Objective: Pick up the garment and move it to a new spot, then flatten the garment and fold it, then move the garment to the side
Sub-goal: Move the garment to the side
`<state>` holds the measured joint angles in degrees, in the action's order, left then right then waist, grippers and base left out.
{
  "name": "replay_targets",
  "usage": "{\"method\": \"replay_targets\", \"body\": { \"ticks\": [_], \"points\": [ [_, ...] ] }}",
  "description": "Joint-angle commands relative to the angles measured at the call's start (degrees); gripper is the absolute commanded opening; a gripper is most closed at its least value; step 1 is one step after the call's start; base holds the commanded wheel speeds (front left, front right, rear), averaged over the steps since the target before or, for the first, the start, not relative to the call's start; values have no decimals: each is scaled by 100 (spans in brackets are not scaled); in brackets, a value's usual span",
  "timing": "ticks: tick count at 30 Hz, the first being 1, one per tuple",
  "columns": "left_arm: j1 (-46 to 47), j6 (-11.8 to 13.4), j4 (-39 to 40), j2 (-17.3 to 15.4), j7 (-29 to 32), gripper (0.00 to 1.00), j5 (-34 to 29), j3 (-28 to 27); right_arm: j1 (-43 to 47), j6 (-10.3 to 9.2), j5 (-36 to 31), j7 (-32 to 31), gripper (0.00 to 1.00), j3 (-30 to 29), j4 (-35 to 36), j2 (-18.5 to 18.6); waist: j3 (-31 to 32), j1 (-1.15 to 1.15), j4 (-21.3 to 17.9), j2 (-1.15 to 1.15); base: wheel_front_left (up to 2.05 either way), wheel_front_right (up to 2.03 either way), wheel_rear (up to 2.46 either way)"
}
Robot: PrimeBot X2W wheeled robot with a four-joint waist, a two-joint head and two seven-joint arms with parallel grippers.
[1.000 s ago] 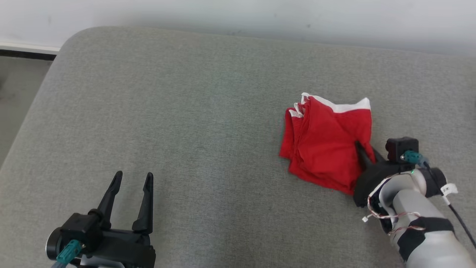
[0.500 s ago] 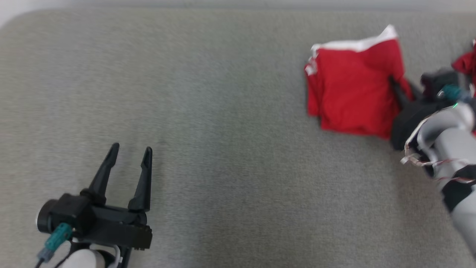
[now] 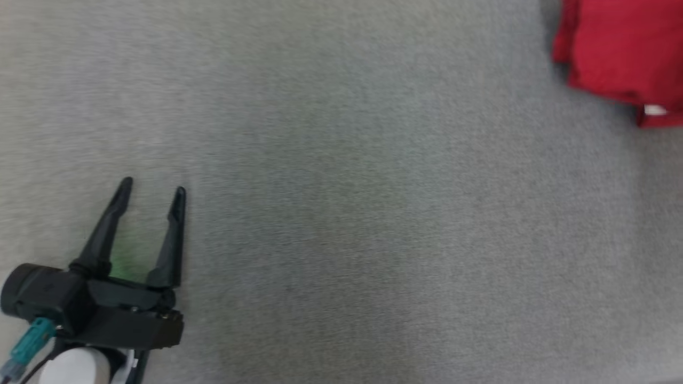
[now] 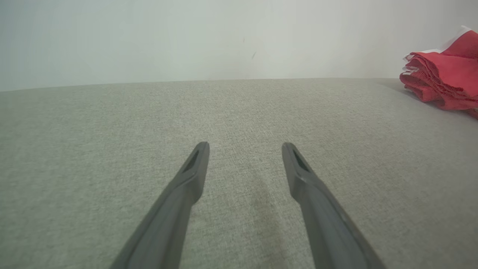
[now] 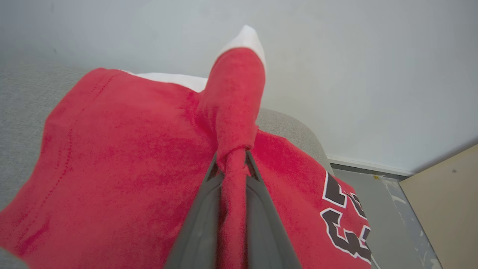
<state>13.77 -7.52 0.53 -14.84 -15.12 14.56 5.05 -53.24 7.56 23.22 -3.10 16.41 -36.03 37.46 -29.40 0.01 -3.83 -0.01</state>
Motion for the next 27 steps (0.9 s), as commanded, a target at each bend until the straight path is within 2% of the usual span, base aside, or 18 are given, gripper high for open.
{"method": "replay_targets", "body": {
  "ticks": [1,4,12,14,16,20,22,23,27],
  "points": [
    [-60,9,78,-79,3,100,42,-54,70,-14,48,-92,0,-129,150,64,-508,-1,-530,1,0,0,0],
    [-118,9,224,-183,4,100,59,-104,149,-14,-29,-308,0,-484,411,275,-637,-1,-667,1,0,0,0],
    [-166,9,495,-382,4,100,115,-86,202,-14,-359,-886,0,-1273,848,490,-896,-1,-753,1,0,0,0],
    [-162,8,508,-390,5,100,121,-73,205,-14,-445,-952,0,-1336,861,495,-913,-1,-743,1,0,0,0],
    [-128,7,527,-378,10,100,135,-47,221,-14,-667,-1028,0,-1413,890,656,-958,-1,-691,1,0,0,0],
    [-101,8,505,-353,26,100,145,-88,221,-14,-923,-1111,0,-1611,904,667,-1022,-1,-626,1,0,0,0],
    [-118,9,489,-353,32,100,144,-121,210,-14,-1018,-1068,54,-1725,968,663,-1058,-1,-610,1,0,0,0],
    [-114,12,485,-350,39,100,146,-128,204,-14,-1056,-1068,100,-1792,959,647,-1079,-1,-600,1,0,0,0],
    [-75,12,437,-342,43,100,152,-133,177,-14,-1302,-971,100,-1928,1029,597,-1105,-1,-556,1,0,0,0]
  ]
}}
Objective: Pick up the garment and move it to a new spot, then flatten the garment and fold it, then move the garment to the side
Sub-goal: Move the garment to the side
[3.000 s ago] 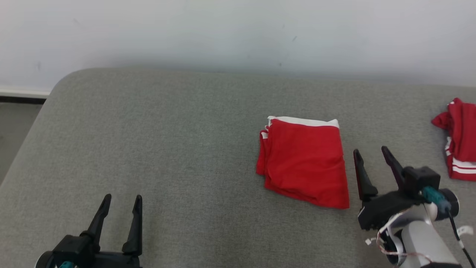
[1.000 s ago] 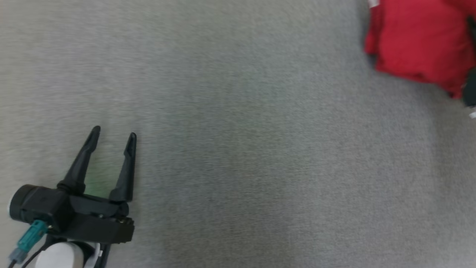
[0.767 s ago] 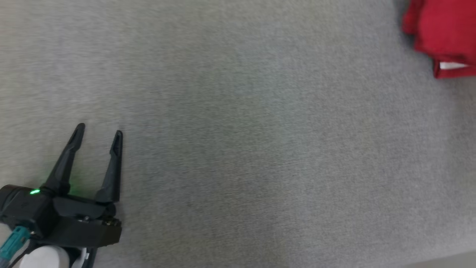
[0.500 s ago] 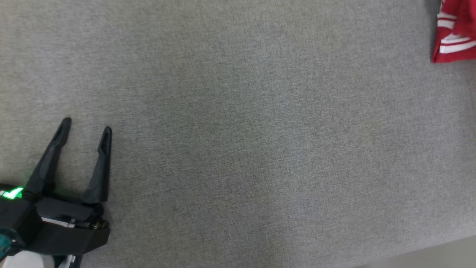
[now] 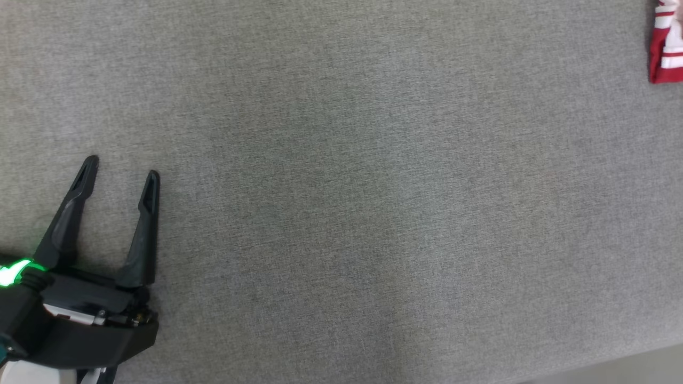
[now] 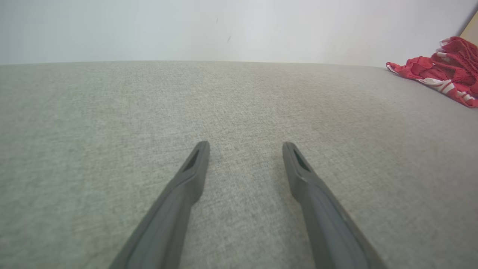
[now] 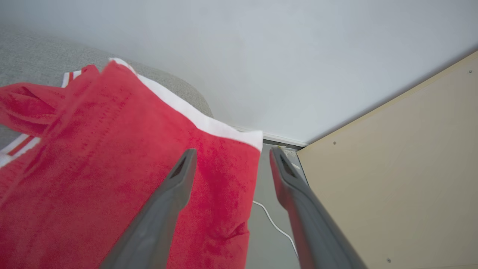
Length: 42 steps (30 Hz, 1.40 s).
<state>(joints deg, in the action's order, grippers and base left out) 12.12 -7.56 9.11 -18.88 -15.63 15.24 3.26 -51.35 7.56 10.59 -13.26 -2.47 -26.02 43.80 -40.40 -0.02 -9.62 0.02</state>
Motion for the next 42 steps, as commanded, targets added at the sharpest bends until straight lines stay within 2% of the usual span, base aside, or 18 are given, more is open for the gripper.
{"method": "replay_targets", "body": {
  "ticks": [1,5,12,19,27,42],
  "points": [
    [107,18,-446,80,94,100,87,46,-23,-14,-102,89,100,-88,21,-64,9,2,39,-2,0,0,0],
    [152,18,-545,148,93,100,102,32,-89,-14,-282,283,100,-90,44,-163,189,2,95,-2,0,0,0],
    [-27,18,-707,356,69,100,93,-246,-35,-14,-169,993,100,95,53,-539,966,2,237,-2,0,0,0],
    [-391,15,-781,645,53,100,-64,-660,343,-15,-252,1631,100,428,187,-1376,1865,2,325,-2,0,0,0],
    [-868,15,-954,892,54,100,-242,-884,1390,-15,-205,2065,100,547,540,-2294,2747,2,496,-2,0,0,0],
    [-1132,15,-1451,1152,54,100,-370,-819,3657,-15,-10,2406,100,381,1214,-3285,3583,2,977,-2,0,0,0]
  ]
}}
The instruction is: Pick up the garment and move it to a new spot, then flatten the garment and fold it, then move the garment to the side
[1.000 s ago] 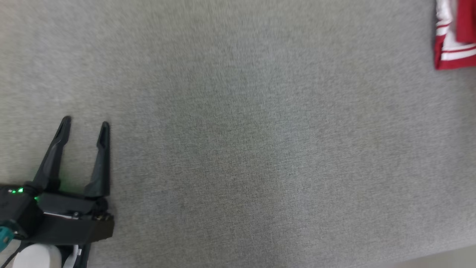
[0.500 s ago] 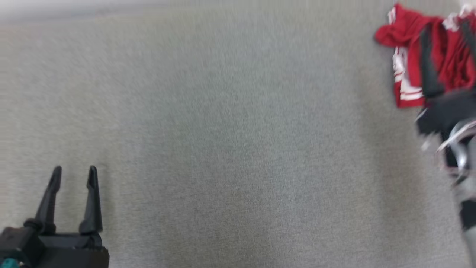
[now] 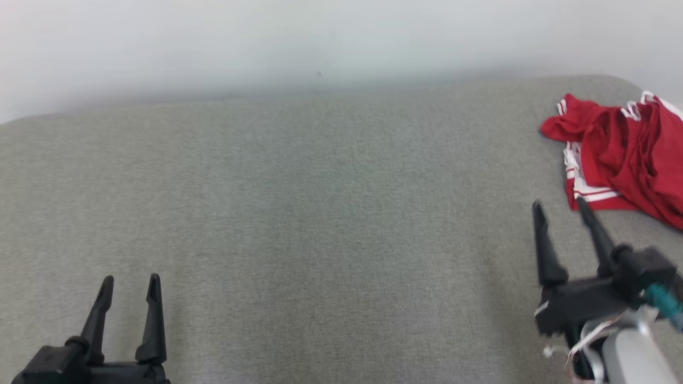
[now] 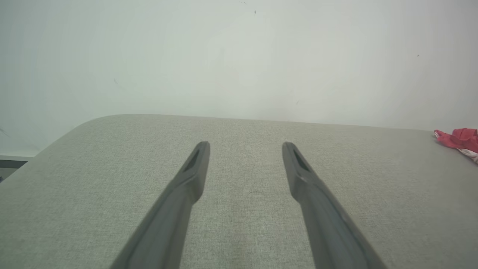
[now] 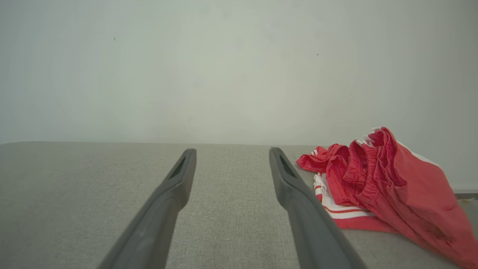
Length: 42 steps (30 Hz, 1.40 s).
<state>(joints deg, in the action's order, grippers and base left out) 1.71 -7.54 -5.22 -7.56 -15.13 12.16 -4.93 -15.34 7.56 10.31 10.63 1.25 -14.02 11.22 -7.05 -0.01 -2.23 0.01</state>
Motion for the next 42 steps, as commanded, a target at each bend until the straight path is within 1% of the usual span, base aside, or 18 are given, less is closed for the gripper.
{"method": "replay_targets", "body": {
  "ticks": [1,8,16,21,27,37,38,42],
  "points": [
    [-99,13,-52,41,4,100,-74,-10,205,-15,-8,39,100,29,43,-64,295,1,268,-1,0,0,0],
    [-231,13,-334,93,4,100,-115,59,1001,-15,-36,171,100,-31,127,-360,596,1,382,-1,0,0,0],
    [-366,13,-496,141,4,100,-163,31,1512,-15,-3,293,100,14,229,-556,790,1,345,-1,0,0,0],
    [-369,13,-533,146,4,100,-179,36,1600,-15,-13,341,100,57,234,-587,827,1,323,-1,0,0,0],
    [-335,13,-575,135,4,100,-212,53,1499,-15,-56,369,100,177,211,-564,845,1,309,-1,0,0,0],
    [-324,14,-602,170,4,100,-226,26,1512,-15,-4,413,100,203,133,-545,864,1,329,-1,0,0,0],
    [-316,3,-598,163,1,0,-211,24,1511,0,-23,385,0,197,136,-561,864,1,329,-1,0,0,0],
    [-355,-2,-788,210,26,0,-158,21,1613,0,25,337,0,207,-34,-577,863,1,329,0,0,0,0]
  ]
}}
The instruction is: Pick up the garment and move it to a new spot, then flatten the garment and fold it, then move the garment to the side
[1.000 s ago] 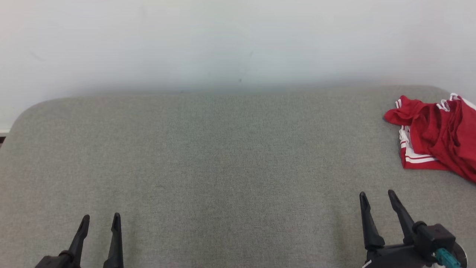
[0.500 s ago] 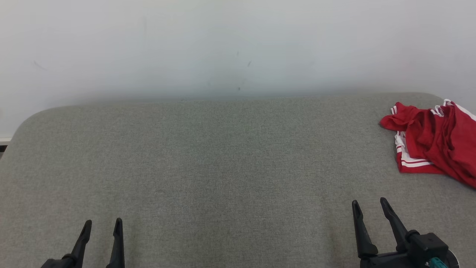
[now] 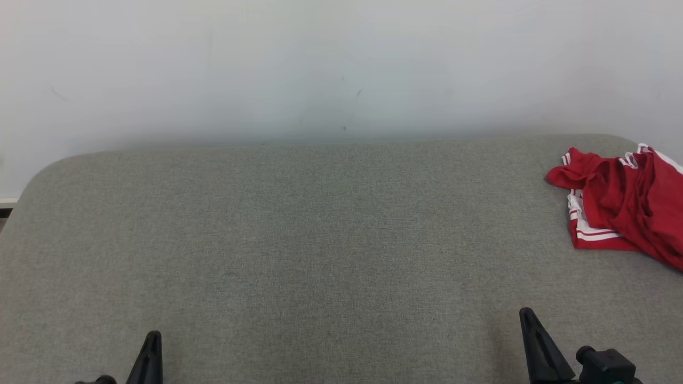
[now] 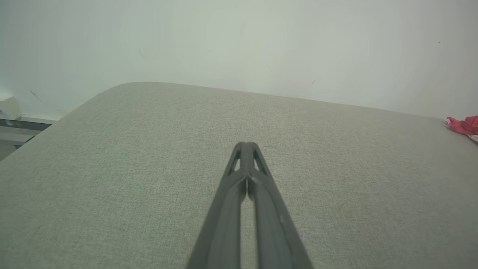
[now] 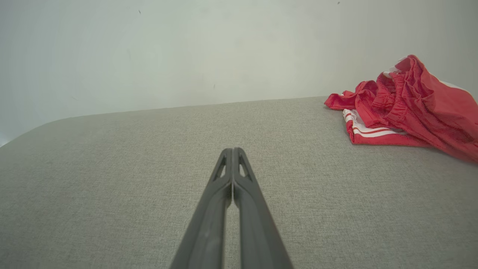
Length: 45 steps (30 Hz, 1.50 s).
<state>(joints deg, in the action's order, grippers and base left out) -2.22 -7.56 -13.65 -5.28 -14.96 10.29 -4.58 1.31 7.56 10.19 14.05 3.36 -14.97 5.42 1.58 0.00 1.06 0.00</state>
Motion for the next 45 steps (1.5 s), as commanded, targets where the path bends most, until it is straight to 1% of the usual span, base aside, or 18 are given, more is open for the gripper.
{"method": "replay_targets", "body": {
  "ticks": [1,8,9,19,31,33,45],
  "points": [
    [67,0,34,-15,53,0,138,-34,-62,0,154,-32,0,-17,62,-1,-1,0,-1,0,0,0,0],
    [156,1,20,9,273,0,928,-64,-135,-1,949,-231,0,-114,69,-25,-11,0,-7,0,0,0,0],
    [172,1,26,16,323,0,1143,-61,-155,-1,1162,-285,0,-140,71,-32,-14,0,-8,0,0,0,0],
    [262,2,39,46,563,0,2141,-66,-247,-2,2152,-535,0,-262,81,-63,-28,0,-17,0,0,0,0],
    [371,4,32,79,835,0,3192,-87,-344,-4,3198,-800,0,-391,89,-96,-45,0,-27,0,0,0,0],
    [380,4,32,81,855,0,3267,-89,-351,-4,3280,-817,0,-400,89,-99,-47,0,-28,0,0,0,0],
    [475,5,22,111,1095,0,4185,-112,-432,-5,4189,-1052,0,-513,96,-127,-63,0,-38,0,0,0,0]
  ]
}}
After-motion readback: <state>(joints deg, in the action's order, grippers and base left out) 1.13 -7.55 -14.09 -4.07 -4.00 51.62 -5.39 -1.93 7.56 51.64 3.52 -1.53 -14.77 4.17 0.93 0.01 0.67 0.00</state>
